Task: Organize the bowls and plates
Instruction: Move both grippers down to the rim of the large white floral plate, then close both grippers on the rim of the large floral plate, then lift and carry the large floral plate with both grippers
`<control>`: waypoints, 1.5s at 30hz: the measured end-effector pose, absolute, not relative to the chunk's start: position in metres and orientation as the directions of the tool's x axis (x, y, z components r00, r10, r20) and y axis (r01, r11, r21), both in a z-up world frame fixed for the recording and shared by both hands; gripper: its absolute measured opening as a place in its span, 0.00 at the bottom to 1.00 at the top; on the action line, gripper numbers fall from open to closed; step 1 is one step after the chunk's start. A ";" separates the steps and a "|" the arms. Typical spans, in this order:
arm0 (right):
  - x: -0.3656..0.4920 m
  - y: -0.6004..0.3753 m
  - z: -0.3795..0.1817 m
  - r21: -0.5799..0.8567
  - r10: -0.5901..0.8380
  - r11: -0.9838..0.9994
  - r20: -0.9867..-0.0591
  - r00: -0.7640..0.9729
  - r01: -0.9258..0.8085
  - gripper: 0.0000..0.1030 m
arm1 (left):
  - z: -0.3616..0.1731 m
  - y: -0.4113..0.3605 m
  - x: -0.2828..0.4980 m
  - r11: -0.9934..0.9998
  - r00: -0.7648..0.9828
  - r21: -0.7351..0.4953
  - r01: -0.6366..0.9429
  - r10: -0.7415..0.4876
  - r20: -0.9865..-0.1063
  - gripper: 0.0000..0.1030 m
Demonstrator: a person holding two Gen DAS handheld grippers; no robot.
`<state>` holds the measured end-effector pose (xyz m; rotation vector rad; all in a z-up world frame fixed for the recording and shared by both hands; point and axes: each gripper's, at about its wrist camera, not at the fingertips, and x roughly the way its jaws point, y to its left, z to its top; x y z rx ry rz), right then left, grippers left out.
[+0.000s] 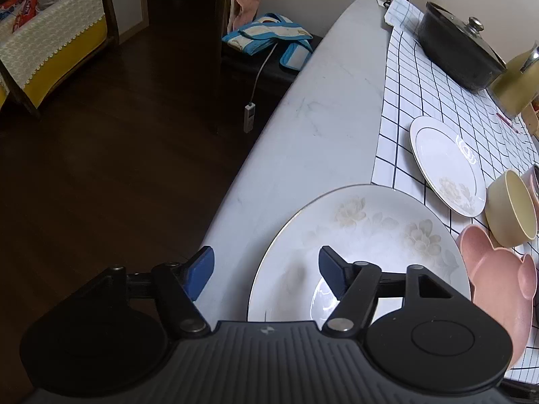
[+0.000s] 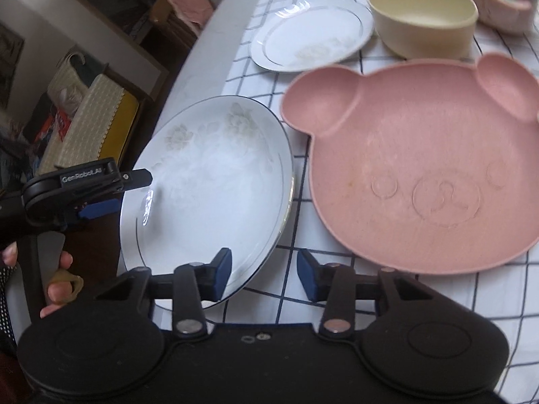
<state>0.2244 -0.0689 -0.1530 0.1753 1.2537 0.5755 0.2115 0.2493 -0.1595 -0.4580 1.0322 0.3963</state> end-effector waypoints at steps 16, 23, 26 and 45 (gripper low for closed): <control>0.239 -0.067 -0.158 0.461 0.516 0.847 -0.833 0.201 -0.265 0.14 | -0.164 0.257 0.233 0.843 0.457 -0.238 -0.483 0.011 -0.890 0.29; 0.246 -0.071 -0.159 0.477 0.527 0.843 -0.823 0.211 -0.247 0.09 | -0.164 0.260 0.233 0.839 0.465 -0.256 -0.480 -0.004 -0.885 0.26; 0.246 -0.071 -0.159 0.477 0.530 0.841 -0.820 0.216 -0.254 0.09 | -0.163 0.260 0.232 0.837 0.469 -0.257 -0.484 0.000 -0.883 0.25; 0.233 -0.085 -0.153 0.483 0.545 0.824 -0.818 0.183 -0.297 0.08 | -0.159 0.250 0.178 0.792 0.499 -0.343 -0.505 -0.057 -0.865 0.19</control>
